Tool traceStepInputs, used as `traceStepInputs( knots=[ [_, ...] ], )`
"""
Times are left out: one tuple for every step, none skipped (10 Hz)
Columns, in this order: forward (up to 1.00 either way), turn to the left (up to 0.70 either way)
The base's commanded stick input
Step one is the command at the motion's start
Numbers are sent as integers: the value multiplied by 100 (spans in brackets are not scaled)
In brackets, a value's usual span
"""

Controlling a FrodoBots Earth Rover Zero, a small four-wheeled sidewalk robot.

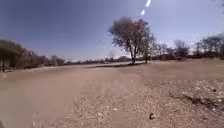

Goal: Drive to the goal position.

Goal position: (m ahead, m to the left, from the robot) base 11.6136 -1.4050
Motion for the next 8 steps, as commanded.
traceStepInputs(
  knots=[
    [85, 0],
    [85, 0],
    [85, 0],
    [85, 0],
    [85, 0],
    [85, 0],
    [85, 0],
    [85, 0]
  ],
)
